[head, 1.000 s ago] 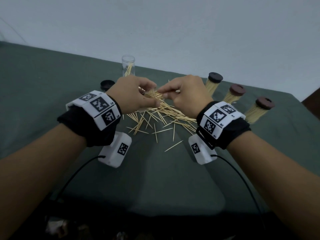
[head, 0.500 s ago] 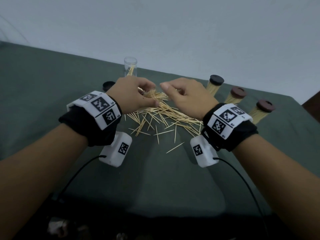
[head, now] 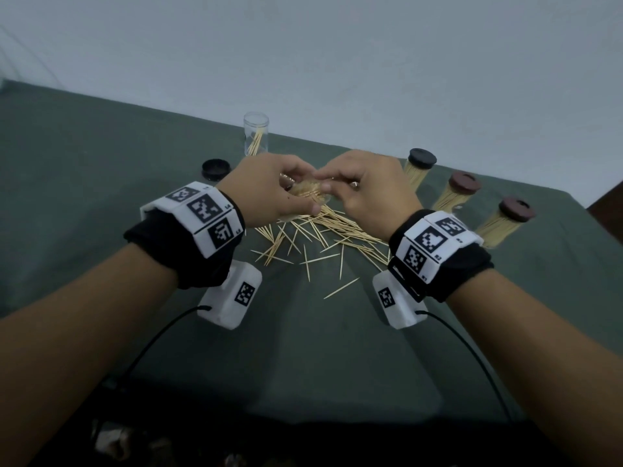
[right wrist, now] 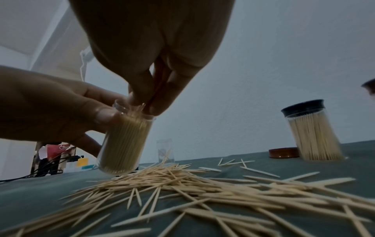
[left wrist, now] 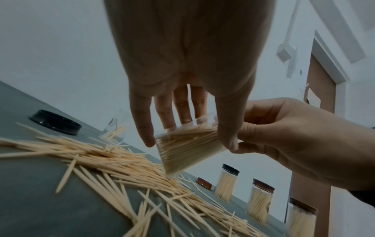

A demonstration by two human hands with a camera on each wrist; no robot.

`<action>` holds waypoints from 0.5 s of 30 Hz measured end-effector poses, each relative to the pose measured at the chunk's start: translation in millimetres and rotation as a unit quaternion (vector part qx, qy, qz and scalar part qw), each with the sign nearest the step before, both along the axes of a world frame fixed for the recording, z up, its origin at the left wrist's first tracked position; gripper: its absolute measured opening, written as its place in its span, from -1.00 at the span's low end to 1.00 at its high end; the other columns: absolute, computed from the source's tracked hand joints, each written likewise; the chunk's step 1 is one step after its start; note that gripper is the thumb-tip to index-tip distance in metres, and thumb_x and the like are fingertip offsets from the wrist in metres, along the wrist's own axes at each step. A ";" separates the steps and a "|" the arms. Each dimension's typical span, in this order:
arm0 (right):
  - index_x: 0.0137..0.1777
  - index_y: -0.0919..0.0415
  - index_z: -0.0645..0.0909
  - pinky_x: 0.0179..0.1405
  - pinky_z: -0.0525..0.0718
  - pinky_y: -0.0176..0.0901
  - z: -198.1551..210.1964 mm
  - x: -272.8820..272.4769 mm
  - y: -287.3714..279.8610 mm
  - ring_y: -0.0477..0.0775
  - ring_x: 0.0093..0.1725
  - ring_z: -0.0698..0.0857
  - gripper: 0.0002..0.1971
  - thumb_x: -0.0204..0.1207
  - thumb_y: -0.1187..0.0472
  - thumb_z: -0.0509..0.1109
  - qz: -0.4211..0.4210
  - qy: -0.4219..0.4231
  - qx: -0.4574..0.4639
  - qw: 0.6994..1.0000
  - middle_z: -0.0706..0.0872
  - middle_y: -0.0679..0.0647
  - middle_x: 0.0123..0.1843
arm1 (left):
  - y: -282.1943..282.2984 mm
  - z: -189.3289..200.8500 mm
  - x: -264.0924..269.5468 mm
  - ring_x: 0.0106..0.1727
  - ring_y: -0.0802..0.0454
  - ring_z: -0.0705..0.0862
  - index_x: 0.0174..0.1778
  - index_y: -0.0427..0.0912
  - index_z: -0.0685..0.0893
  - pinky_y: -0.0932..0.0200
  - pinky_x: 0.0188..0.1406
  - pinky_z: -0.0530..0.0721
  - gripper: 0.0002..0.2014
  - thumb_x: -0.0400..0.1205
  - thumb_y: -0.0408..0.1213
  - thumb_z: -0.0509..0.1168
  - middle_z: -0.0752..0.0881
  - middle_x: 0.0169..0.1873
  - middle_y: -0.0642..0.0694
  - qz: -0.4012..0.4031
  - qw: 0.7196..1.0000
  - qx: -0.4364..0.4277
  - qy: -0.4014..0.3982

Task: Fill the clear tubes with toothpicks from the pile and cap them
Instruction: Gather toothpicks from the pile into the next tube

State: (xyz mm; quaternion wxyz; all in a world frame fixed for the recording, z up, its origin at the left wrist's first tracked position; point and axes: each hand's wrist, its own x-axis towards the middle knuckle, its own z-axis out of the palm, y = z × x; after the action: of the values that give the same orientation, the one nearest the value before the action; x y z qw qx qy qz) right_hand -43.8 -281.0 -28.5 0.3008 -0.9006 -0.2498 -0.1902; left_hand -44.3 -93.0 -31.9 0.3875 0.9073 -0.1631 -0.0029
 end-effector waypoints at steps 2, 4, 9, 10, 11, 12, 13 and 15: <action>0.00 0.08 0.81 -0.08 0.42 -0.63 -0.5 0.4 -0.7 -0.19 -0.09 0.60 -0.84 0.53 0.30 0.44 -0.010 -0.033 -0.010 0.999 0.69 -0.08 -0.05 | 3.5 -0.3 2.0 0.13 0.24 0.67 0.31 0.13 0.65 0.53 -0.13 0.44 -0.45 0.39 0.05 0.58 0.69 0.07 0.22 0.010 1.000 -0.008 0.000; -0.05 0.08 0.82 -0.11 0.39 -0.60 0.6 0.5 -2.7 -0.13 -0.06 0.57 -0.76 0.53 0.38 0.36 -0.033 -0.034 -0.031 0.998 0.65 -0.04 -0.03 | 6.2 -0.3 3.5 0.17 0.26 0.65 0.35 0.13 0.63 0.52 -0.09 0.40 -0.42 0.40 0.07 0.57 0.69 0.15 0.22 0.011 1.000 -0.011 -0.003; 0.08 0.02 0.80 0.14 0.43 -0.27 1.7 -2.1 -8.2 0.03 0.23 0.59 -0.54 0.46 0.48 0.21 -0.036 0.022 -0.108 0.993 0.64 0.02 0.23 | 3.1 -2.3 3.2 0.25 0.27 0.63 0.36 0.13 0.61 0.53 -0.02 0.41 -0.43 0.42 -0.02 0.58 0.68 0.17 0.22 -0.011 1.000 -0.023 0.001; 0.14 0.02 0.78 0.20 0.45 -0.24 2.1 -2.3 -8.7 0.05 0.28 0.57 -0.52 0.45 0.50 0.20 -0.035 0.021 -0.110 0.993 0.63 0.04 0.28 | 2.4 -2.6 3.2 0.24 0.28 0.63 0.37 0.12 0.61 0.55 -0.04 0.40 -0.43 0.43 -0.03 0.58 0.68 0.16 0.23 -0.011 1.000 -0.025 0.000; 0.15 0.02 0.78 0.25 0.46 -0.21 2.8 -2.4 -9.1 0.06 0.31 0.57 -0.51 0.45 0.51 0.19 -0.033 0.019 -0.104 0.994 0.62 0.05 0.31 | 2.3 -2.5 3.2 0.22 0.29 0.63 0.37 0.12 0.60 0.56 -0.04 0.40 -0.43 0.43 -0.04 0.58 0.68 0.15 0.24 -0.009 1.000 -0.028 -0.001; 0.11 0.02 0.78 0.28 0.47 -0.18 3.6 -2.8 -9.4 0.06 0.32 0.56 -0.51 0.44 0.52 0.19 -0.031 0.017 -0.094 0.995 0.62 0.05 0.31 | 2.6 -2.4 3.3 0.21 0.30 0.62 0.37 0.12 0.60 0.53 -0.02 0.42 -0.43 0.43 -0.04 0.57 0.68 0.15 0.25 -0.006 1.000 -0.030 -0.003; 0.05 0.02 0.79 0.29 0.49 -0.13 4.8 -3.2 -9.8 0.06 0.32 0.56 -0.51 0.44 0.54 0.18 -0.028 0.020 -0.083 0.996 0.62 0.05 0.31 | 3.0 -2.1 3.3 0.21 0.30 0.62 0.38 0.11 0.60 0.49 0.03 0.44 -0.43 0.44 -0.04 0.57 0.67 0.16 0.25 -0.005 0.999 -0.033 -0.004; -0.02 0.02 0.79 0.33 0.50 -0.02 6.1 -4.0 -9.9 0.08 0.35 0.55 -0.53 0.43 0.54 0.18 -0.022 0.032 -0.096 0.995 0.61 0.05 0.34 | 3.2 -1.9 2.9 0.24 0.29 0.61 0.38 0.11 0.59 0.39 0.13 0.47 -0.42 0.43 -0.04 0.57 0.67 0.19 0.24 -0.010 0.999 -0.035 -0.001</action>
State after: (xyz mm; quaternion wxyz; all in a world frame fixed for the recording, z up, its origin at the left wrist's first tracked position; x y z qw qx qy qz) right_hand -47.8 -291.0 -22.4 0.2164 -0.9362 -0.2372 -0.1430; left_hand -41.4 -89.8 -33.8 0.4190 0.8914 -0.1728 -0.0001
